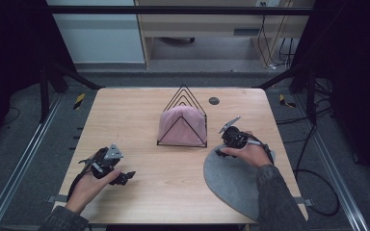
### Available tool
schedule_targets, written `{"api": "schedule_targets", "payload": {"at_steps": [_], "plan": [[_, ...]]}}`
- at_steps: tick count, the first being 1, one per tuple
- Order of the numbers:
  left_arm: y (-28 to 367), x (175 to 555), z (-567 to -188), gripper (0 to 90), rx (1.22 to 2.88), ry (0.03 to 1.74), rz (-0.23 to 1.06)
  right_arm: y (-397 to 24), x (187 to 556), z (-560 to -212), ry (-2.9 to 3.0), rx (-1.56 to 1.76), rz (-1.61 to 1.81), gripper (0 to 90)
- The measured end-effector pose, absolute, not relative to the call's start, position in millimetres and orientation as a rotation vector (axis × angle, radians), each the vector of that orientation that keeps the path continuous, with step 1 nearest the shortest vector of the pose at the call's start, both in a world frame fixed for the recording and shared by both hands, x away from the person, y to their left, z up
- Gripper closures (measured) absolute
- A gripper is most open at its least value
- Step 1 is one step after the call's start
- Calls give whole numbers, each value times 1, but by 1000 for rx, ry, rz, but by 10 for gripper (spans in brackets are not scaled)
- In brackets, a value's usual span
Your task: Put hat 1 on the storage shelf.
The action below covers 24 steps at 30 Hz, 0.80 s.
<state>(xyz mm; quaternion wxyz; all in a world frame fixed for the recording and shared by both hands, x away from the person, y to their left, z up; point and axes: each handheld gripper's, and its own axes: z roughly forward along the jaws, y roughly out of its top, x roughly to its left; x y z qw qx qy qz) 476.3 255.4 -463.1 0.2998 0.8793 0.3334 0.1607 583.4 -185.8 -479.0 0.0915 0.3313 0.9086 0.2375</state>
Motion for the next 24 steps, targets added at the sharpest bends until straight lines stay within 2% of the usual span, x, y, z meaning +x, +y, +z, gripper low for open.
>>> {"api": "schedule_targets", "payload": {"at_steps": [5,7,9,12,13,15,16,24], "plan": [[256,477,-464,110,2339,897,428,-187,583,-479,2698,988,708,410],[256,477,-464,112,2339,902,427,-188,583,-478,2705,982,705,480],[256,477,-464,112,2338,907,428,-188,582,-478,2705,993,707,499],[256,477,-464,113,2337,909,427,-190,580,-477,2721,979,712,602],[256,477,-465,114,2337,908,427,-191,580,-476,2727,965,713,661],[255,477,-465,114,2340,905,429,-192,580,-476,2730,961,717,683],[255,477,-465,114,2346,905,428,-193,579,-476,2739,957,732,745],[254,477,-466,115,2354,903,425,-195,577,-478,2743,983,774,835]]}}
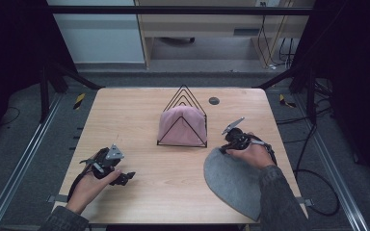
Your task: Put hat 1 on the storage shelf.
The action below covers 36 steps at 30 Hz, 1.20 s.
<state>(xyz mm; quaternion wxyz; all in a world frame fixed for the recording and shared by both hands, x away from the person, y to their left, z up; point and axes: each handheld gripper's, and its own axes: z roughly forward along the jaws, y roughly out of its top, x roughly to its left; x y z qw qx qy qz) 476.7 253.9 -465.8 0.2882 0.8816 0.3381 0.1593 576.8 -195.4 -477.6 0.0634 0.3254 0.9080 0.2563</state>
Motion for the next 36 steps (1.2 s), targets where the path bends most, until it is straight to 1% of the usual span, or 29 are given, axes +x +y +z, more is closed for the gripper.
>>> {"api": "schedule_targets", "payload": {"at_steps": [6,13,21,23,24,26,29,36], "plan": [[255,477,-467,115,2354,908,422,-199,574,-473,2717,972,802,843],[256,478,-468,115,2361,910,429,-213,559,-444,2625,958,907,845],[254,478,-470,115,2370,910,422,-235,528,-402,2493,955,1054,845],[254,478,-471,115,2367,909,424,-236,526,-399,2485,948,1062,845],[254,478,-471,115,2370,910,422,-239,519,-391,2462,945,1080,845],[254,478,-471,115,2368,914,420,-239,517,-389,2453,943,1085,845],[254,478,-471,115,2370,913,419,-240,508,-375,2428,930,1106,844],[253,478,-472,120,2377,908,410,-238,500,-355,2395,896,1139,844]]}}
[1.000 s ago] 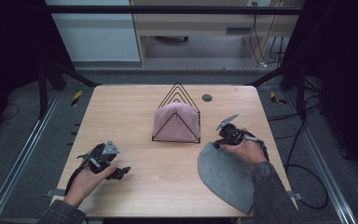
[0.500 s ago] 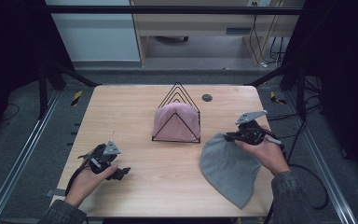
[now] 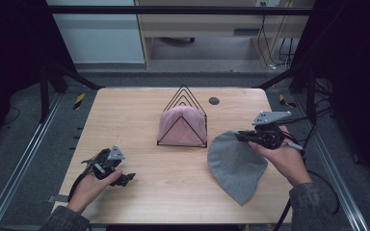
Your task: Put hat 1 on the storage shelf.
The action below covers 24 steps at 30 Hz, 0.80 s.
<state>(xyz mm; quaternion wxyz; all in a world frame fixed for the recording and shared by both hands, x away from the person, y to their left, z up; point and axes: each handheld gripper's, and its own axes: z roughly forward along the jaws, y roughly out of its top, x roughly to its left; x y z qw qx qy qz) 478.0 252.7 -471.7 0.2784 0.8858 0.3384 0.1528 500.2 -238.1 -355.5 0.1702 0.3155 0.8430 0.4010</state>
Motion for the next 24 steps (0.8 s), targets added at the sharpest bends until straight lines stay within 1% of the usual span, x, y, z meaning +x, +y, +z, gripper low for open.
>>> {"api": "schedule_targets", "payload": {"at_steps": [2,14,24], "plan": [[252,478,-473,141,2377,903,396,-235,498,-347,2389,874,1155,844],[250,477,-472,132,2385,891,379,-219,493,-324,2389,789,1186,845],[246,474,-468,135,2368,847,371,-201,479,-298,2398,689,1215,845]]}}
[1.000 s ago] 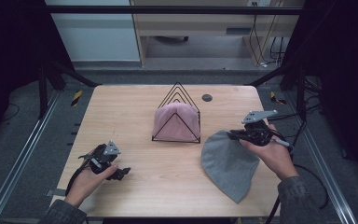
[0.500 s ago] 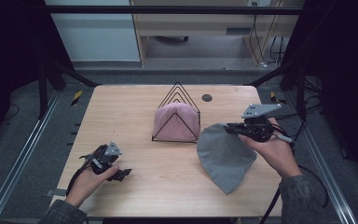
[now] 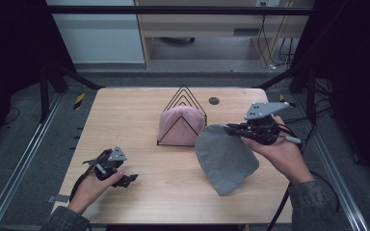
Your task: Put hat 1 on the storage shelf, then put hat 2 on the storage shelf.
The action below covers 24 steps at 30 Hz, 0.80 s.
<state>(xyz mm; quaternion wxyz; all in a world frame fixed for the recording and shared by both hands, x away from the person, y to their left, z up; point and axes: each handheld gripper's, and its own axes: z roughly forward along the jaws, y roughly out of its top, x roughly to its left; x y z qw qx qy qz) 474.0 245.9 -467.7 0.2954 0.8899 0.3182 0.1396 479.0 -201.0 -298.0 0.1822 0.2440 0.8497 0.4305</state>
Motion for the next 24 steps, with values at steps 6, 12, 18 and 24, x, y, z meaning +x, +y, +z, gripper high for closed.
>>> {"api": "schedule_targets", "payload": {"at_steps": [6,12,18,24], "plan": [[242,471,-460,133,2333,805,387,-193,476,-288,2393,665,1237,845],[226,464,-432,129,2276,717,377,-184,469,-272,2379,621,1279,845],[204,464,-418,129,2283,637,352,-171,465,-259,2381,575,1290,845],[191,470,-407,131,2262,611,352,-159,463,-249,2378,542,1312,845]]}}
